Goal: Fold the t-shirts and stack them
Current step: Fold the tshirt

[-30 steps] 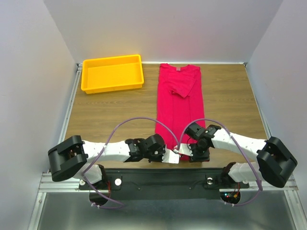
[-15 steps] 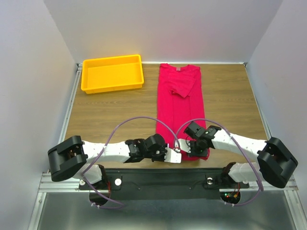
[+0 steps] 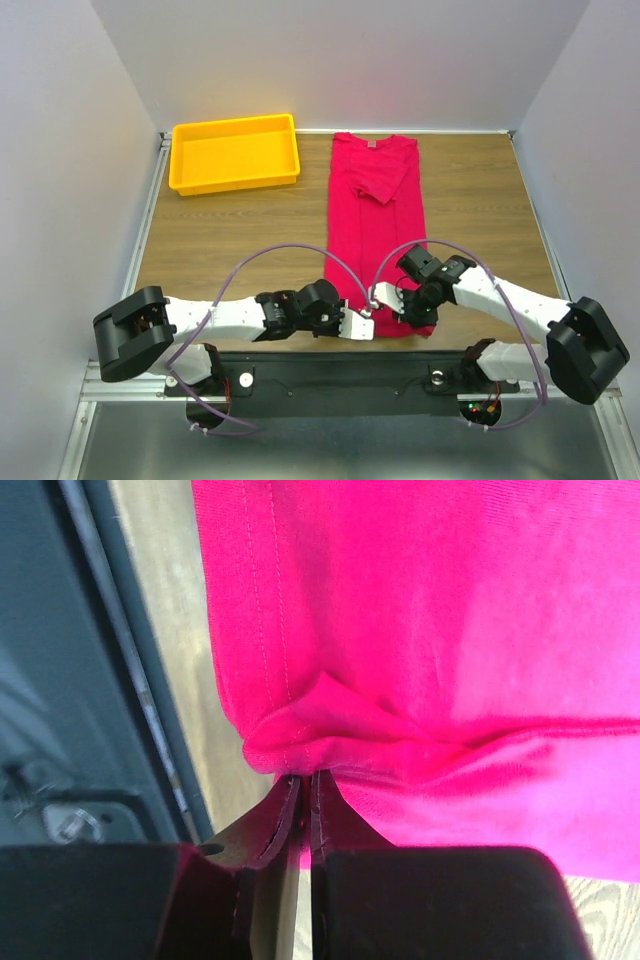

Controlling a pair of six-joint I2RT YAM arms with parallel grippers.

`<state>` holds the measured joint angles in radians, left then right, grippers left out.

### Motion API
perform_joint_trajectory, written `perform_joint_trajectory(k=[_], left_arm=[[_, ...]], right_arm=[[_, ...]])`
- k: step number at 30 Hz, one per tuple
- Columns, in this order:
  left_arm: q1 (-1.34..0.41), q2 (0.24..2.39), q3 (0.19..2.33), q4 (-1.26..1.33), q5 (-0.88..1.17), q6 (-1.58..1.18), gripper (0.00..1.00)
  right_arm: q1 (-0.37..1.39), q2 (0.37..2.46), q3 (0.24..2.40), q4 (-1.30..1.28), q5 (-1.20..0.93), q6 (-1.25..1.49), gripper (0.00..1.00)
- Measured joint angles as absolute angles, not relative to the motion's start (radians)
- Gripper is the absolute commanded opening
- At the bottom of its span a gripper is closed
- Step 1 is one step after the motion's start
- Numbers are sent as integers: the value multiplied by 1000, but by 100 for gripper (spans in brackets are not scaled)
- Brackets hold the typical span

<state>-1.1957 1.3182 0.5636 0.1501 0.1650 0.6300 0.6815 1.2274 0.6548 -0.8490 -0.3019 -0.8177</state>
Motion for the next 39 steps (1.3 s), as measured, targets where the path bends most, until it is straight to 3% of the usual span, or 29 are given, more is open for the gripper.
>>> perform_joint_trajectory(k=[24,32,39], left_arm=[[-1050,1272,619,130,302,651,0],[-942,1317,734,113,406,673,0],[-812,1483,881,103,477,708,0]], right_arm=[[400,1142,824,-1038,-532,-953,1],[207,1325,987,-1077,-603,-1032,1],[75,1588,1221,-1120,-653,-1118,1]])
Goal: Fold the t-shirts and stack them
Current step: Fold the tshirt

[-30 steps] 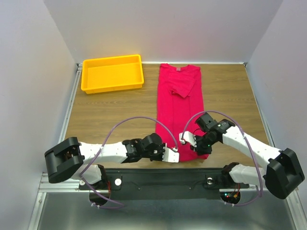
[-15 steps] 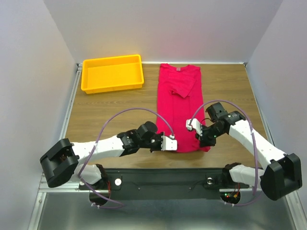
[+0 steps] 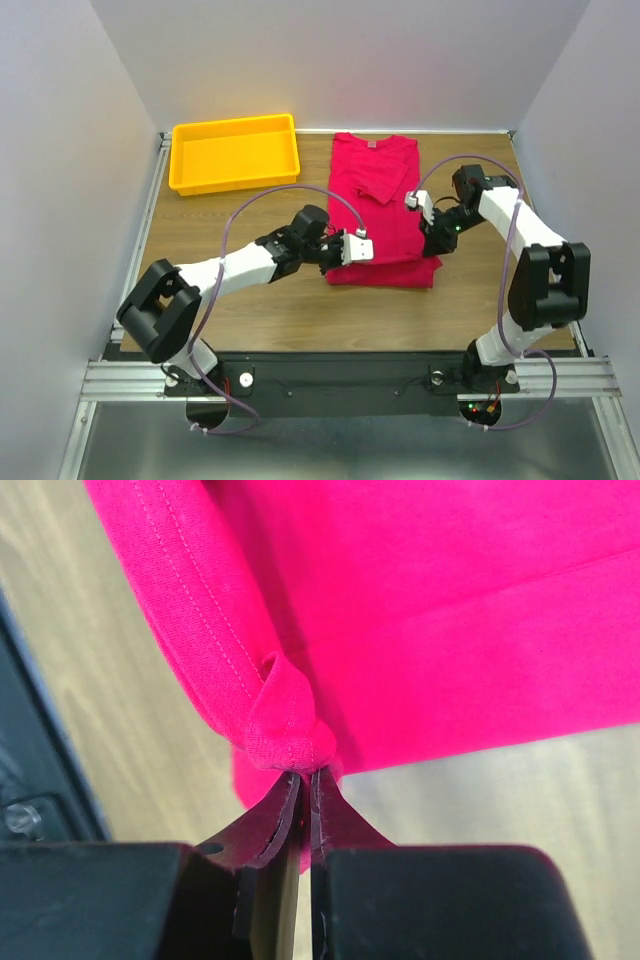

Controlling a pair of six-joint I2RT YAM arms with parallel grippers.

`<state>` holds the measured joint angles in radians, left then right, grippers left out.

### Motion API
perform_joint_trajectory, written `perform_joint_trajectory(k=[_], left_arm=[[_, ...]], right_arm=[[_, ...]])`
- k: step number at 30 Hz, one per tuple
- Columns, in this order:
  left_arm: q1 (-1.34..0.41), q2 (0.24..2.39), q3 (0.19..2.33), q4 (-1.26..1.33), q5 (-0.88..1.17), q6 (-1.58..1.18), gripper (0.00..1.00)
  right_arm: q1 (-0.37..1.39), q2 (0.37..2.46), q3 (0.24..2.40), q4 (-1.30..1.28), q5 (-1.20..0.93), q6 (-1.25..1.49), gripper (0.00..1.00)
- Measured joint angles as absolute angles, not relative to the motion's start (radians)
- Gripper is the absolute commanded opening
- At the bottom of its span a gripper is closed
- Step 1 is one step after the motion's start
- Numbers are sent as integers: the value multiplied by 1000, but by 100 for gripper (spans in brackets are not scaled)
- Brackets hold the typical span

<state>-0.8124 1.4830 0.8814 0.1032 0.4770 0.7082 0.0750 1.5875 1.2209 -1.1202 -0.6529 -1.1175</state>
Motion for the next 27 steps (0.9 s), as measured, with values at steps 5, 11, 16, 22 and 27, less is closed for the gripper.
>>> perform_joint_trajectory(k=[5,11,16,22,27], left_arm=[[-738,1589,980,93,522,731,0],[-677,1671,1078,75,543,759,0],[-644,1742,1170,57,551,786,0],[-611,1821,1250,40,557,805,0],[-588,1884,1323,35,564,806,0]], right_arm=[[52,1729,1367,-1148,-677,-1150,1],[52,1909,1574,-1195,-705,-1177,1],[52,2027,1710,-1226,-712,-1183,1],[52,2117,1841,-1258,-715,-1177,1],[52,2170,1949,-1272,-715,-1158,1]])
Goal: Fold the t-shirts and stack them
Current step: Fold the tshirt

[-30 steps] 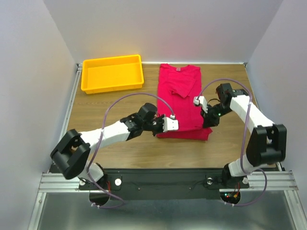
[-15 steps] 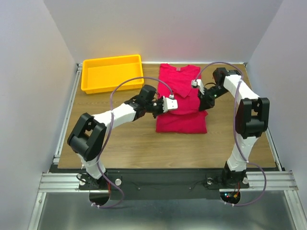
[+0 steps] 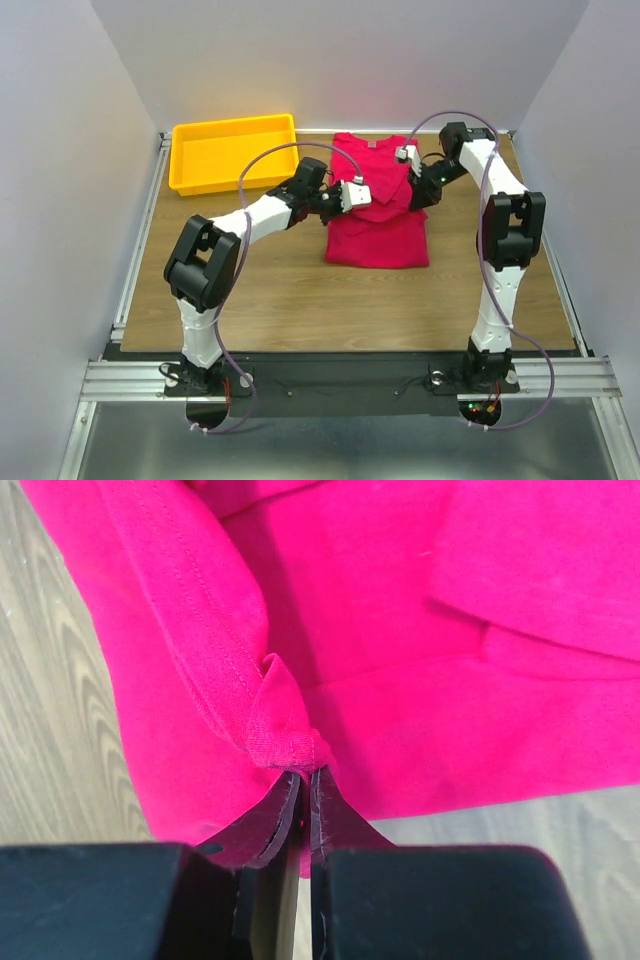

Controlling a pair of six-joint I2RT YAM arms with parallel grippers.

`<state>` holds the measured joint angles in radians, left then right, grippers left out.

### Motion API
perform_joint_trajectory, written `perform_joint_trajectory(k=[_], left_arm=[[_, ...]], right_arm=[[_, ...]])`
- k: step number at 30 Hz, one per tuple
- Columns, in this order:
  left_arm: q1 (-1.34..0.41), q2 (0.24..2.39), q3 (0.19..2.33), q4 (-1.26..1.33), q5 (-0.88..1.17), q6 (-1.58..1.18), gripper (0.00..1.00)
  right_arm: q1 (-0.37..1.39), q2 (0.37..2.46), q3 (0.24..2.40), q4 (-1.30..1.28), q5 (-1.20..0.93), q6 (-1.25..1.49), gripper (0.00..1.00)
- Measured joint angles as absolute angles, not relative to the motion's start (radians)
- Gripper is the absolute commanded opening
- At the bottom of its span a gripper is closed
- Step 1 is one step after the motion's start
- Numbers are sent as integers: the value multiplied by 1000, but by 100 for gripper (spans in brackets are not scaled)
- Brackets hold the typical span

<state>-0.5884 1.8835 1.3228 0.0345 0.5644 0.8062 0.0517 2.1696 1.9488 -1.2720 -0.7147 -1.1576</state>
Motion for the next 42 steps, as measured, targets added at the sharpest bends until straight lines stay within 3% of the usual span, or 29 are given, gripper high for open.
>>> perform_joint_trajectory(k=[26,42], left_arm=[[-535,2104,1568,29,567,776,0],[-528,2117,1578,25,543,761,0]], right_arm=[[19,2338,2154,-1269,-700,-1053,1],[19,2399,2233,-1254,-700,-1020,1]])
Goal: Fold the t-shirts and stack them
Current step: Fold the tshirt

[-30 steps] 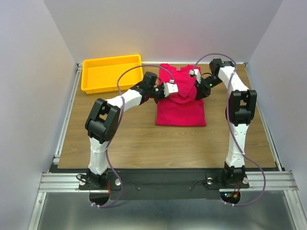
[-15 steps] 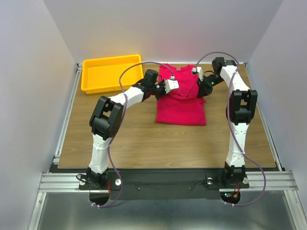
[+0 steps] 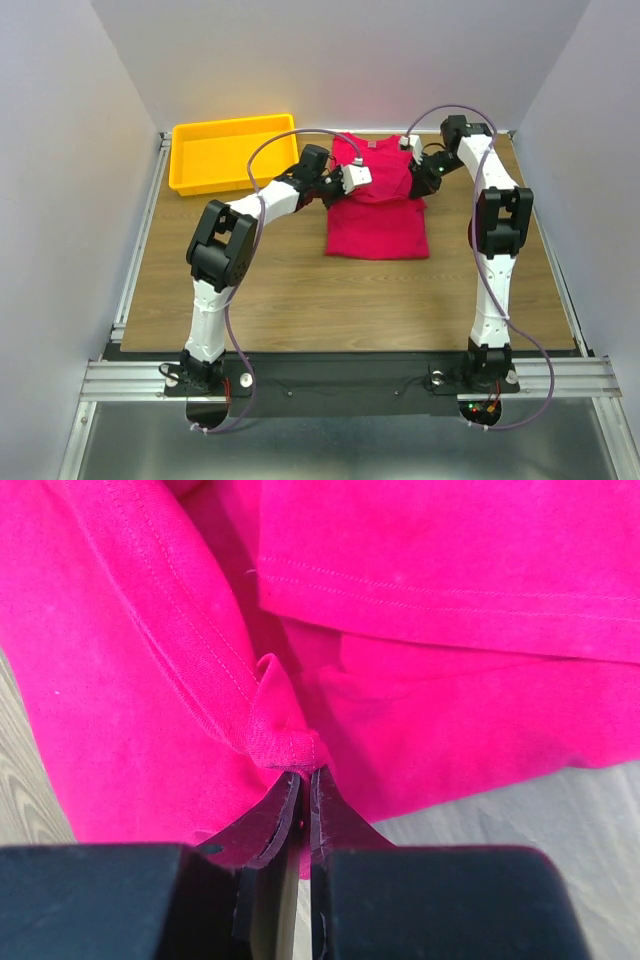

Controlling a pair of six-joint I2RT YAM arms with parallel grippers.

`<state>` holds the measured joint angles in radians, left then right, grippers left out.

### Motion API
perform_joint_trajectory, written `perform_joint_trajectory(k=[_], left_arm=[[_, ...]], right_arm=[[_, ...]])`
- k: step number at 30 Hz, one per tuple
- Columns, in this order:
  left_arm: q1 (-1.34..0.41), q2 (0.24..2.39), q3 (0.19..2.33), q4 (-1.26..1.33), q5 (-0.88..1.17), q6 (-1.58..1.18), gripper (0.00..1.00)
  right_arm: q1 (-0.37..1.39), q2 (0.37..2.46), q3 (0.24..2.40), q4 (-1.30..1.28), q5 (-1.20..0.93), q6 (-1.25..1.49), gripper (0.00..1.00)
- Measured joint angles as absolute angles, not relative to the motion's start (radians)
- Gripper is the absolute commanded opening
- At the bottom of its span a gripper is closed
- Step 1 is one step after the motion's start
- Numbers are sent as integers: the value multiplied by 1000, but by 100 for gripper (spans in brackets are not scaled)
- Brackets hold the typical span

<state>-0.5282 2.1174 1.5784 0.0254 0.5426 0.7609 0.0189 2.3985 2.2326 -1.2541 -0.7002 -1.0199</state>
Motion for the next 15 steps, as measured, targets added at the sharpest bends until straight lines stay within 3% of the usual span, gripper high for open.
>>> perform_joint_trajectory(k=[12,15], left_arm=[[-519,2146,1592,26,536,749,0],[-519,2170,1604,24,536,739,2]], right_arm=[[19,2432,2259,-1248,-700,-1006,7],[19,2441,2259,-1247,-700,-1002,20]])
